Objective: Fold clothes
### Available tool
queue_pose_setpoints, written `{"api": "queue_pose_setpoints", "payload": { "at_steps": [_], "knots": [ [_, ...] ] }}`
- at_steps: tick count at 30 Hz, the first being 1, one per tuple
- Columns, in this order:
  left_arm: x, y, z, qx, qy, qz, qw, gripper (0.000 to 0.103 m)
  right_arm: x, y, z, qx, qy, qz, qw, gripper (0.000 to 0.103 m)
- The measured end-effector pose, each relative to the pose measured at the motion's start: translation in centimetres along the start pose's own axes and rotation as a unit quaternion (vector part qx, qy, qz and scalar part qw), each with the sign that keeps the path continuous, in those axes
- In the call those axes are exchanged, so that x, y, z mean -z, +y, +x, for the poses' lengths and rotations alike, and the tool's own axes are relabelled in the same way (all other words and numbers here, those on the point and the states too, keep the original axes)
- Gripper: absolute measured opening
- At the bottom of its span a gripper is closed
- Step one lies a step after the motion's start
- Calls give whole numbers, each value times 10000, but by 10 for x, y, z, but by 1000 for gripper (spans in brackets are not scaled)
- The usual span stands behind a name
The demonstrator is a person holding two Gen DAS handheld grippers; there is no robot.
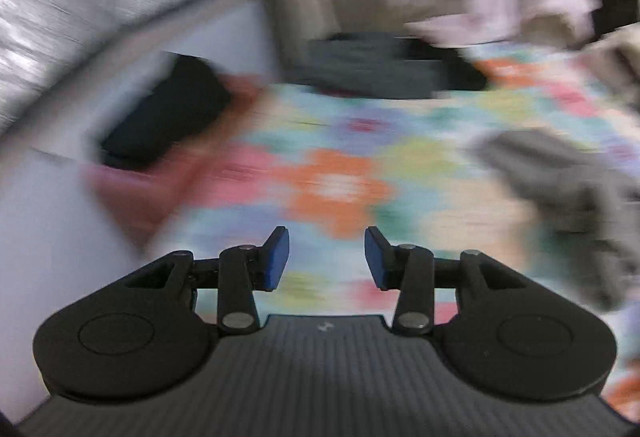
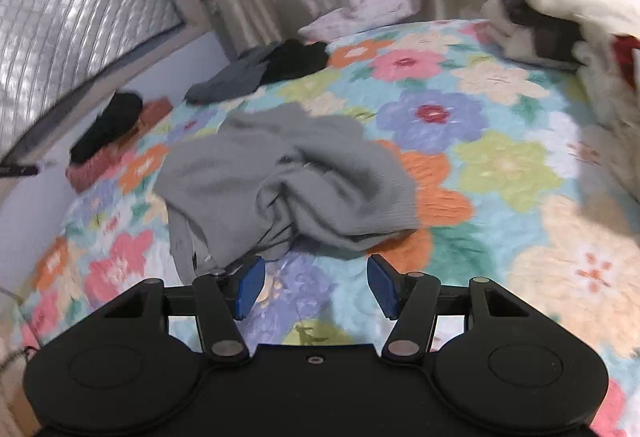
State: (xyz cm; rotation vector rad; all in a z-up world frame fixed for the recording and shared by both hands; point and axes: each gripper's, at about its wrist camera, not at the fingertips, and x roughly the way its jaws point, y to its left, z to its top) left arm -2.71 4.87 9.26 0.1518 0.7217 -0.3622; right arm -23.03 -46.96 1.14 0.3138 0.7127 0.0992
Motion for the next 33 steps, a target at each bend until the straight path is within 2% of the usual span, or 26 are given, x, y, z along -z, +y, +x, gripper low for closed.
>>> {"api": "queue_pose_setpoints", "payload": {
  "at_steps": [3,6,7,10,13,15,16,17,18,20,21,23,24,27,29,33],
  "knots": [
    [27,-54,35,944,-163,-128,9953,41,-4,22,20,-303,0,-446,9985,49],
    [34,-104,66,1633,-243,-7,9863,41,-14,44,37,-383,11,-977,9945,25],
    [34,-118,75,1849,-260,-10,9824,41,-18,51,43,-345,19,-1168,9926,10],
    [30,-151,96,2260,-301,-12,9737,42,-23,68,56,-327,-39,-1491,9883,10],
    [29,-177,101,2238,-323,79,9741,50,-26,76,66,-296,-95,-1489,9884,15],
    [28,-189,113,2181,-266,107,9755,51,-26,79,69,-243,-120,-1529,9879,25],
    [31,-194,119,2209,-214,113,9750,42,-26,80,70,-216,-122,-1552,9876,33],
    [34,-199,124,2253,-166,121,9741,13,-26,80,70,-204,-110,-1573,9873,40],
    [37,-204,125,2266,-108,129,9738,11,-26,79,70,-170,-114,-1591,9871,43],
    [46,-218,122,2024,-91,222,9790,11,-25,79,66,-45,-163,-1660,9860,45],
    [50,-223,115,2011,-262,274,9788,10,-24,79,65,-42,-192,-1693,9854,46],
    [54,-227,98,2193,-615,366,9730,10,-22,78,63,-114,-225,-1747,9843,50],
    [54,-228,93,2285,-650,393,9706,10,-20,78,63,-151,-231,-1775,9837,50],
    [50,-223,92,2591,-461,106,9647,10,-14,80,69,-199,-224,-1899,9813,53],
    [51,-217,90,2839,-484,-109,9576,10,-12,85,75,-248,-152,-1978,9798,53],
    [54,-215,81,2884,-576,13,9558,10,-2,97,85,-278,185,-2074,9777,53]
  ]
}}
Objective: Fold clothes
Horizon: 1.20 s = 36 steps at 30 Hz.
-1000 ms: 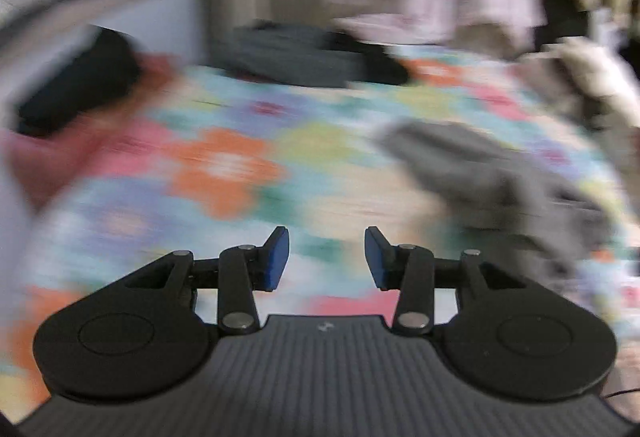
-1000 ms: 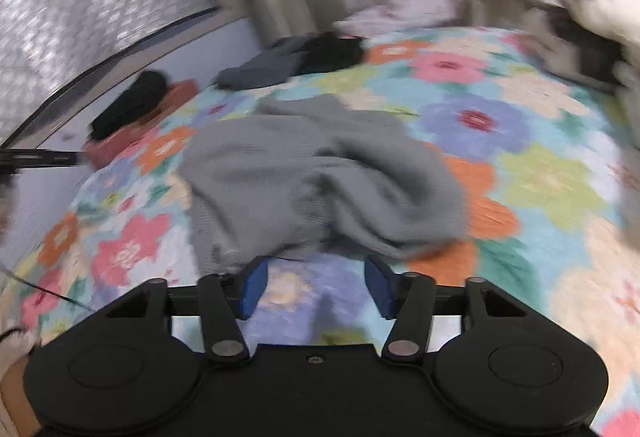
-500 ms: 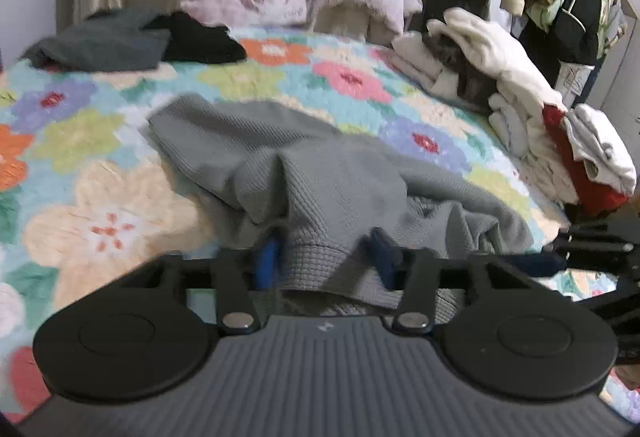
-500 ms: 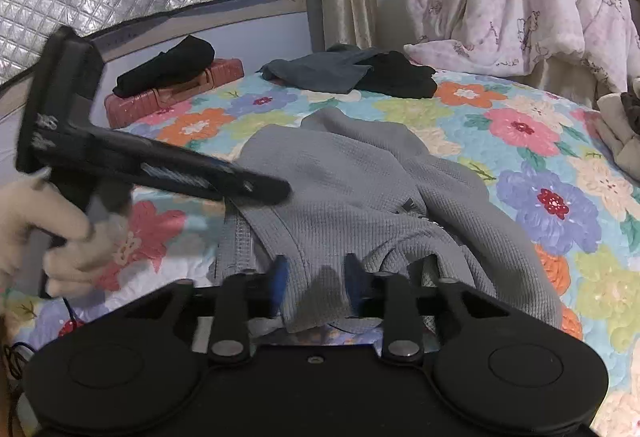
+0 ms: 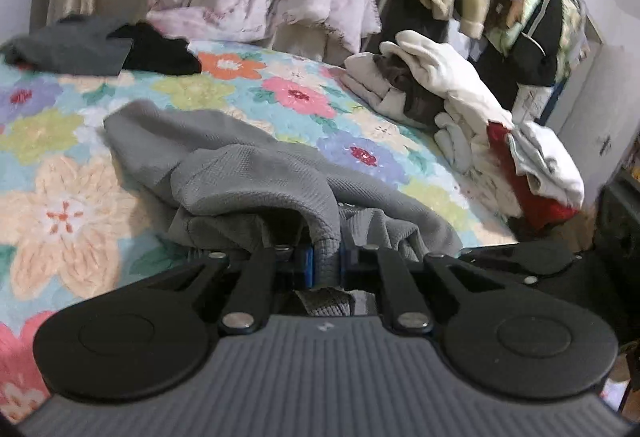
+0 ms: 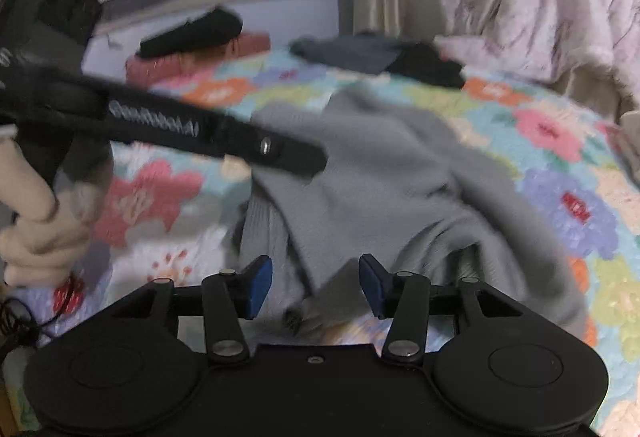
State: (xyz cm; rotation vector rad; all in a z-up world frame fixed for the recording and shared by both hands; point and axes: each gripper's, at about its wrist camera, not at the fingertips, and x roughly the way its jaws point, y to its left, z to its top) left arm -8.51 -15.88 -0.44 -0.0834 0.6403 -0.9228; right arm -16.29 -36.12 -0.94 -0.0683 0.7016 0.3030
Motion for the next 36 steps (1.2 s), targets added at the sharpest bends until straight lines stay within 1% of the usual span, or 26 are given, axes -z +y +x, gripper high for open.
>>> {"api": "queue_pose_setpoints", "payload": {
  "at_steps": [3,4,5,6,7,9,10,11,12,13,14,17,19,22,26,27,28,29,30,33,36],
  "knots": [
    [0,4,-1,169,-99,-119,9997,10,1,9,5,167,-98,59,9998,56],
    [-1,3,-1,184,-114,-113,9997,8,1,10,6,247,-139,84,9996,62],
    [-2,2,0,185,-122,-89,9997,8,0,11,9,360,-185,98,9991,72],
    [-3,-2,0,107,-51,31,9999,8,-1,11,13,459,-202,163,9986,78],
    [-4,-8,-1,55,4,186,9998,8,0,7,17,484,-149,314,9982,81],
    [-4,-13,-6,152,-65,201,9997,8,3,-4,21,423,-127,728,9964,79],
    [-4,-14,-7,193,-76,174,9996,8,6,-10,21,359,-140,969,9946,68],
    [-4,-16,-8,161,-81,192,9997,8,8,-15,20,313,-155,1159,9926,47],
    [-4,-17,-8,109,-88,227,9996,8,8,-19,18,316,-184,1199,9921,34],
    [-4,-17,-8,97,-118,230,9996,8,8,-23,14,317,-255,1216,9917,16],
    [-4,-17,-9,99,-155,222,9996,8,7,-27,8,323,-361,1232,9912,10],
    [-6,-16,-9,104,-266,200,9994,8,-2,-35,-4,408,-571,1189,9904,10],
    [-5,-16,-8,22,-250,293,9993,8,-7,-41,-6,361,-559,1245,9900,10],
    [-3,-14,-7,4,-239,257,9994,10,-13,-53,-8,302,-665,1439,9869,10],
    [0,-15,-6,-240,-222,479,9983,12,-21,-61,-6,368,-733,1325,9878,9],
    [1,-16,-4,-340,-173,555,9977,15,-23,-64,-6,346,-722,1246,9890,9],
    [2,-18,-3,-452,-109,635,9969,23,-26,-69,-7,345,-723,1189,9897,9],
    [3,-19,-1,-564,-46,715,9958,28,-26,-75,-9,403,-763,1194,9891,9],
    [5,-21,1,-596,-10,763,9953,28,-27,-81,-10,461,-790,1236,9881,9],
    [12,-24,4,-523,32,823,9952,32,-26,-103,-13,499,-843,1669,9811,10],
    [18,-27,6,-360,-16,854,9957,40,-28,-109,-18,519,-940,1714,9793,10]
  ]
}}
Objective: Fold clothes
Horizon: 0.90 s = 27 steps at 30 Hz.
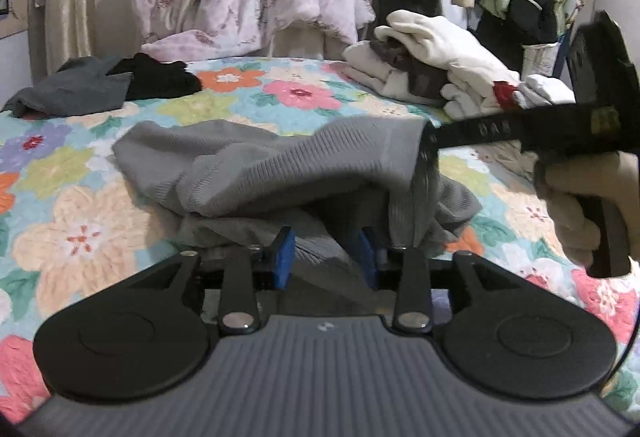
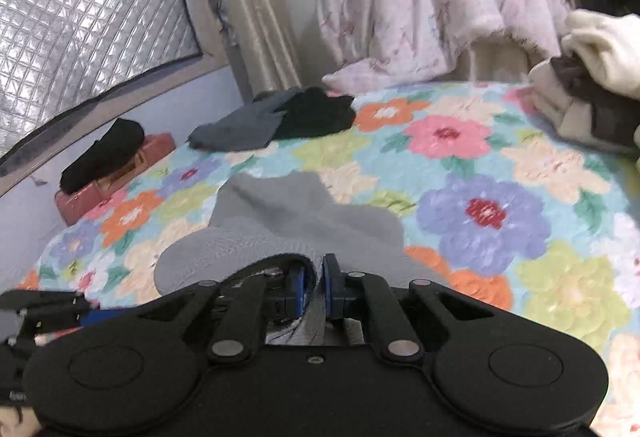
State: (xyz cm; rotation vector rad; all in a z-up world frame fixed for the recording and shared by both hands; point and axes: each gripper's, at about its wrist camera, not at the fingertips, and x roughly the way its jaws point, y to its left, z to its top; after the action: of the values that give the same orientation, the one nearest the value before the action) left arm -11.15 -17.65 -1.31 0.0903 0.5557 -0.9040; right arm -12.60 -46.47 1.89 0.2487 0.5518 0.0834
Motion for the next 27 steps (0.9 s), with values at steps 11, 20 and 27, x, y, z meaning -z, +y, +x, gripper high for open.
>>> {"api": "queue_pose_setpoints", "payload": {
  "at_steps": [11,20,27],
  "knots": [
    [12,-30,21,294,-57,978,9948,80,-20,8,0,-1445,-421,497,9874,12],
    [-14,-16,15,290,4,412,9987,5,-29,29,-29,-1753,-642,-10,9824,12],
    [-31,7,-30,1283,-447,-434,9898,5,-40,30,-38,-1830,-782,46,9800,12]
  ]
}}
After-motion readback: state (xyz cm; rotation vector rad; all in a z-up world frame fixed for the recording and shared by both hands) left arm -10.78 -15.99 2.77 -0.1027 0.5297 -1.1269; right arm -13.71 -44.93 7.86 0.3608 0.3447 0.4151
